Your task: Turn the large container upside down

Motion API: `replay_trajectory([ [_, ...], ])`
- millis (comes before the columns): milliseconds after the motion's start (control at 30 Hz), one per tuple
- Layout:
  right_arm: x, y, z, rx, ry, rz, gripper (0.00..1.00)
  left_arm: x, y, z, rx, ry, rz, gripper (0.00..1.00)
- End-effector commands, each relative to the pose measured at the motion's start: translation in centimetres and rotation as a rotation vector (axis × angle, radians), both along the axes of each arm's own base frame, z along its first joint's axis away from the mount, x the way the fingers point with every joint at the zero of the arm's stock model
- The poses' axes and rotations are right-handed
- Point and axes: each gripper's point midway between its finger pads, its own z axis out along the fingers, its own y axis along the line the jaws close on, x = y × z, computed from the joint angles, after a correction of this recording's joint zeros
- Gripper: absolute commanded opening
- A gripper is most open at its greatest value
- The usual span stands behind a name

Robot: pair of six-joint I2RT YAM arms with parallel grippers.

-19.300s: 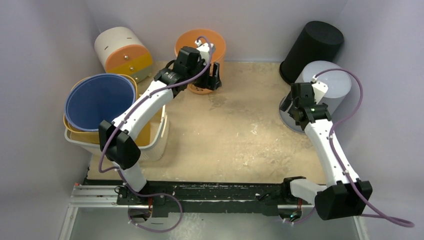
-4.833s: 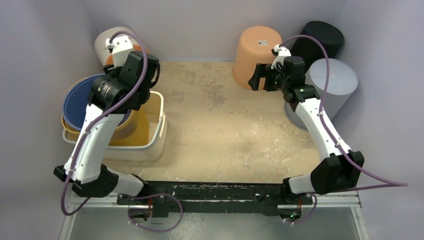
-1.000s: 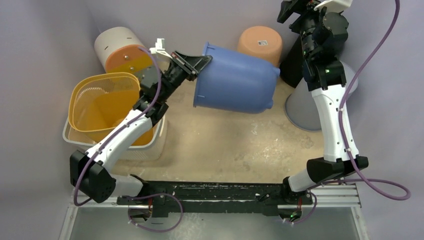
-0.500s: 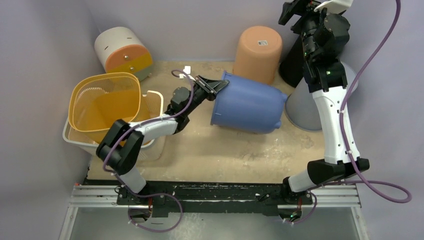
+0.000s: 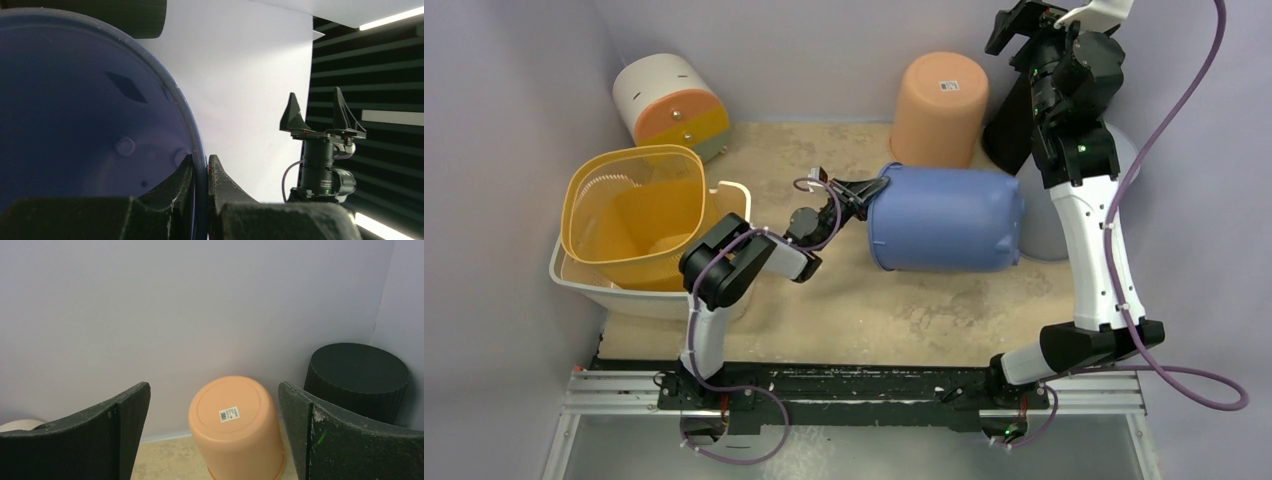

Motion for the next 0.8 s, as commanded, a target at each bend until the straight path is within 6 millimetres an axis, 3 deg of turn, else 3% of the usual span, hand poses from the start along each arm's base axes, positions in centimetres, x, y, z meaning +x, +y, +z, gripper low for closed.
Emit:
replay_trajectory([
  [0,-1.5,-1.0,2.3,0.001,-0.072,-0.033,1.0,-2.3,2.6,3.6,-0.216,-0.088,-0.045,0.0],
  [133,-1.2,-1.0,1.8,-0.002,-0.062,-0.033,1.0,-1.0,4.6,-1.7,-0.127,0.015,-0.001,0.0],
  [333,-0.8,-0.9,1.1,-0.017,-0.047,-0.027,1.0,0.5,7.1,-6.1,-0.028,0.082,0.029,0.0],
  [700,-0.2,-0.4,0.1,-0.013,-0.024,-0.004,1.0,0.5,6.9,-13.1,0.215,0.17,-0.04,0.0],
  [767,-0.2,-0.4,-0.1,-0.01,-0.019,-0.002,1.0,0.7,7.3,-14.4,0.249,0.194,-0.041,0.04],
])
